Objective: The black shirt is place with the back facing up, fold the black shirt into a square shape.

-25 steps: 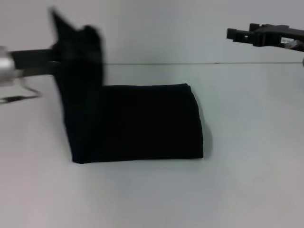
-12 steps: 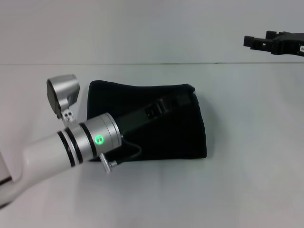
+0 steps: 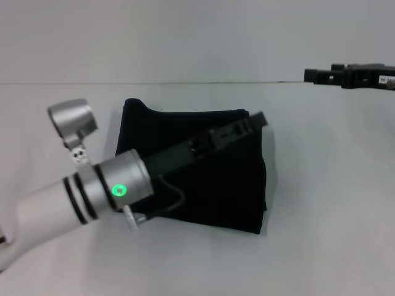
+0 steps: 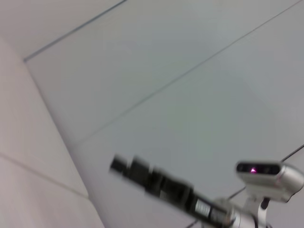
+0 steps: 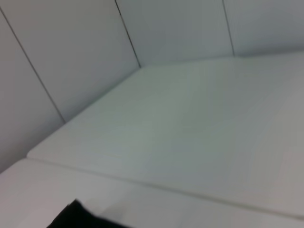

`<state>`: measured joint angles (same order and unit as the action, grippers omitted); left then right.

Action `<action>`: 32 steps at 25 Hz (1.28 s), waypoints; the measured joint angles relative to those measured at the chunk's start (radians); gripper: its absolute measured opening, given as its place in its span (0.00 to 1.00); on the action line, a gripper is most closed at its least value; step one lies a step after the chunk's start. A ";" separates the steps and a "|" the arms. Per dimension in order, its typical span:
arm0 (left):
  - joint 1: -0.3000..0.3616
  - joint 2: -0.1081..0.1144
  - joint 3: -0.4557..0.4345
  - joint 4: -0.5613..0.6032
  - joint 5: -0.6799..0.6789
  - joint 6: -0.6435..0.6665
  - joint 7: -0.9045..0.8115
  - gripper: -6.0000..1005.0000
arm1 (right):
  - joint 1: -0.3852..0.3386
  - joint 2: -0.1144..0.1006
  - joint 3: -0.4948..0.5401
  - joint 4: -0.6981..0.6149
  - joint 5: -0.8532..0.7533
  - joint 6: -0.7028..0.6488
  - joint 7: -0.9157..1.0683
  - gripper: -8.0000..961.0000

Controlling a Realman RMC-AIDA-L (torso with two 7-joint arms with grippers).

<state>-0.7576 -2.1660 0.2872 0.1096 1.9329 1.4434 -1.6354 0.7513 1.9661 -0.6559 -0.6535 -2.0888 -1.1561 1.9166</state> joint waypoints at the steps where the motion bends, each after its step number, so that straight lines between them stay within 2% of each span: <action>1: 0.011 0.002 -0.002 0.031 -0.001 0.014 -0.004 0.45 | 0.002 -0.006 -0.015 0.004 -0.014 -0.007 0.038 0.95; 5: 0.045 0.005 0.008 0.162 0.001 0.061 -0.015 0.55 | 0.016 -0.028 -0.064 0.052 -0.053 -0.030 0.179 0.95; 6: 0.060 0.012 0.039 0.224 0.006 0.078 -0.009 0.58 | 0.019 -0.033 -0.072 0.071 -0.055 -0.033 0.204 0.95; 7: 0.060 0.012 0.039 0.224 0.006 0.078 -0.009 0.61 | 0.022 -0.036 -0.078 0.092 -0.055 -0.035 0.221 0.95; 10: 0.087 0.027 0.112 0.312 0.009 0.085 0.012 0.71 | 0.034 -0.038 -0.081 0.158 -0.056 -0.036 0.254 0.95; 13: 0.115 0.037 0.179 0.389 0.012 0.088 0.062 0.83 | 0.050 -0.031 -0.085 0.206 -0.056 -0.028 0.267 0.95; 19: 0.154 0.041 0.208 0.468 0.051 0.087 0.203 0.83 | 0.071 -0.016 -0.147 0.257 -0.056 0.034 0.311 0.95; 24: 0.152 0.046 0.208 0.478 0.081 0.069 0.206 0.83 | 0.081 -0.001 -0.153 0.261 -0.055 0.076 0.316 0.95; 32: 0.149 0.046 0.210 0.472 0.084 0.046 0.203 0.83 | 0.119 0.010 -0.156 0.314 -0.055 0.133 0.317 0.95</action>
<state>-0.6083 -2.1200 0.4970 0.5813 2.0172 1.4897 -1.4322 0.8707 1.9763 -0.8116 -0.3393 -2.1442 -1.0231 2.2333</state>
